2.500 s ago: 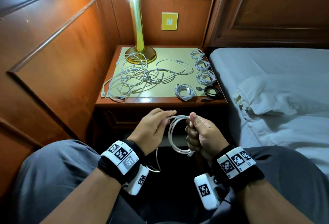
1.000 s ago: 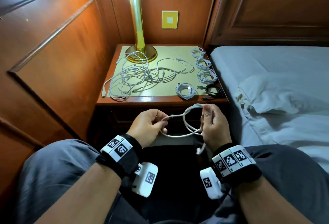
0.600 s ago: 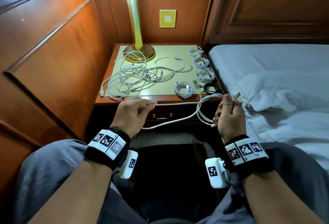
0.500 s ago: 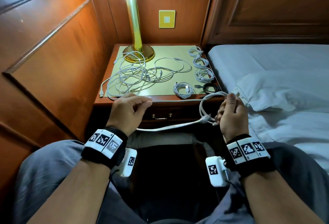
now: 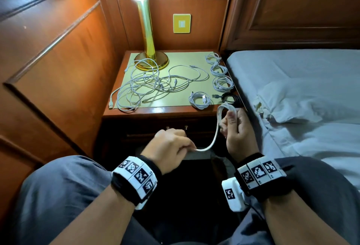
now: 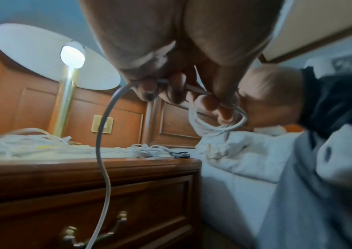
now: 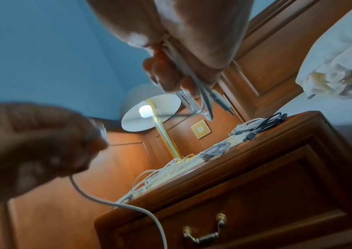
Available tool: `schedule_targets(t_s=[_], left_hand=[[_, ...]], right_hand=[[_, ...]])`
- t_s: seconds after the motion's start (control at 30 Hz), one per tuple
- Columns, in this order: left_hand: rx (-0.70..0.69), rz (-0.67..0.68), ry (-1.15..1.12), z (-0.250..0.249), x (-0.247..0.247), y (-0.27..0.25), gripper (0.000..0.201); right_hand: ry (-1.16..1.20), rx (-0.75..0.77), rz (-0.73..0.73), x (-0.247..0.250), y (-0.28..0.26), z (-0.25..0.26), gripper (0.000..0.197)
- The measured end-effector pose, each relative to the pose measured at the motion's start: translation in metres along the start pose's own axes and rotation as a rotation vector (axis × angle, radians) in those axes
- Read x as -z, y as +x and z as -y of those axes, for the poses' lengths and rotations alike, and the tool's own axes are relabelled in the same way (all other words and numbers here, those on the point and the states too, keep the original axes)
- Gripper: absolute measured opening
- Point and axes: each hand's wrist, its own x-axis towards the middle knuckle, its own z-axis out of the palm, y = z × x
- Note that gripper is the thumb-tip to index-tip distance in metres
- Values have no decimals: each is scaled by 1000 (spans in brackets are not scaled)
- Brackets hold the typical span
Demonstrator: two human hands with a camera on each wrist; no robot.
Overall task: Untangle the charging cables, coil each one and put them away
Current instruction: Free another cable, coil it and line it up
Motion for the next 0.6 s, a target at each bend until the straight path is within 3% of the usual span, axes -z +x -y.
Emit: schedule_targets(t_s=[0.07, 0.2, 0.33, 0.5, 0.6], left_hand=[[-67, 34, -143, -15, -3, 1, 18], [-40, -112, -308, -23, 5, 4, 4], [63, -285, -285, -8, 14, 3, 15], [182, -372, -283, 3, 11, 2, 19], [180, -424, -253, 3, 11, 3, 16]], right_hand=[[-26, -6, 110, -6, -7, -2, 26], [19, -171, 311, -14, -16, -5, 29], [19, -240, 371, -19, -16, 2, 32], [230, -330, 446, -26, -21, 14, 36], [387, -457, 447, -28, -23, 14, 36]])
